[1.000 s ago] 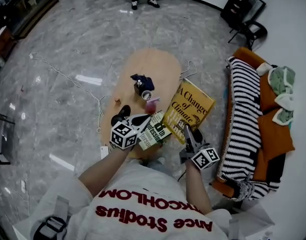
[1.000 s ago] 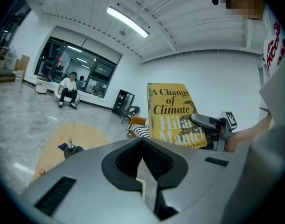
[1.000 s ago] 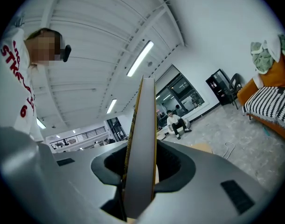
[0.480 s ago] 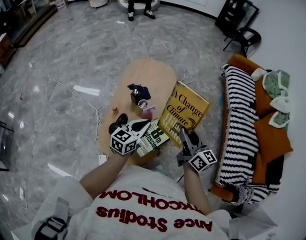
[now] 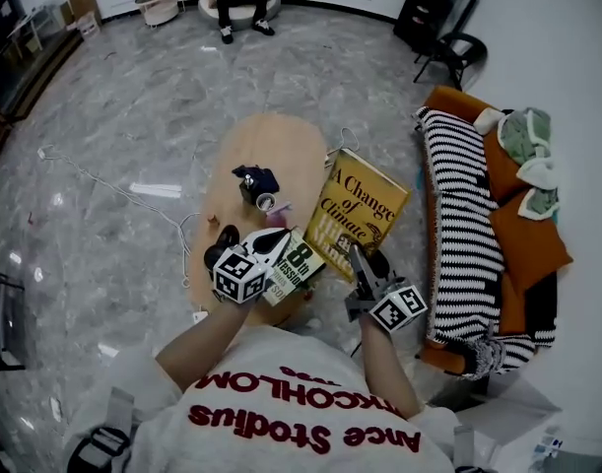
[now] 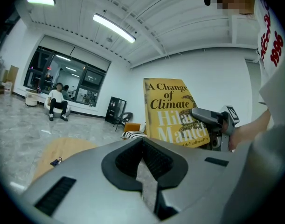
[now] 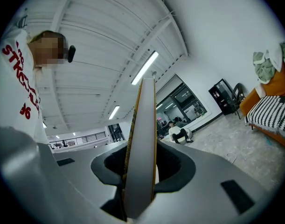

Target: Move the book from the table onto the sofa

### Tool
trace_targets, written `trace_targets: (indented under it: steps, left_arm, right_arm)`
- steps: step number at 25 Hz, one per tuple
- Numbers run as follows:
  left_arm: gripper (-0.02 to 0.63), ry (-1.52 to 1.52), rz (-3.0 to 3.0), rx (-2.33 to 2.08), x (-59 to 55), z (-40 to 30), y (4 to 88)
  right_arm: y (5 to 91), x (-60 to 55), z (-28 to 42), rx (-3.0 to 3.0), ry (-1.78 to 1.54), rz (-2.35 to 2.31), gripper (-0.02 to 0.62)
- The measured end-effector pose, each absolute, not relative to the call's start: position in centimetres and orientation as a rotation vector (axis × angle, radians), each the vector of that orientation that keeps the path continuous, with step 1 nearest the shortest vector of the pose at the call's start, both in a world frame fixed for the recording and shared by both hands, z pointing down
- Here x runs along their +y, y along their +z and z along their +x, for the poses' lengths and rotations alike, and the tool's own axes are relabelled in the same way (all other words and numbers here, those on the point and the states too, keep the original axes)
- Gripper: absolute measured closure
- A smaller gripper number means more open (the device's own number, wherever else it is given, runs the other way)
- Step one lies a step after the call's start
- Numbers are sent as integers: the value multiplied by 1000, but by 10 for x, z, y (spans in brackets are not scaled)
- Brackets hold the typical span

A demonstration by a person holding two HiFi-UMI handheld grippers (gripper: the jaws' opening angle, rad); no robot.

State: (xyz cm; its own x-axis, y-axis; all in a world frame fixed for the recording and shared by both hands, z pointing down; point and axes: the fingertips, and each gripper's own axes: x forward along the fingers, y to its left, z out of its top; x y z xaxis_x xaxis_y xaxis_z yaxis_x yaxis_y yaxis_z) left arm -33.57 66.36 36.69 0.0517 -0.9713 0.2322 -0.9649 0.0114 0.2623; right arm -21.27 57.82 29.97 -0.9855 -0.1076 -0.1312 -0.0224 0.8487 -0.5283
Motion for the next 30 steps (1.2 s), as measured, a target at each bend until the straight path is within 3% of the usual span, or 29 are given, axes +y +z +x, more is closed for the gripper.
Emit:
trace_targets:
  steps: [11, 20, 30]
  left_arm:
    - [589, 21, 2107, -1853, 618, -283, 351]
    - [589, -40, 2145, -1812, 598, -299, 370]
    - [589, -20, 2268, -1692, 509, -181, 358]
  right_arm:
    - [287, 553, -141, 2794, -817, -281, 433]
    - [299, 550, -140, 2784, -771, -395, 433]
    - [293, 485, -13, 2728, -743, -578, 433]
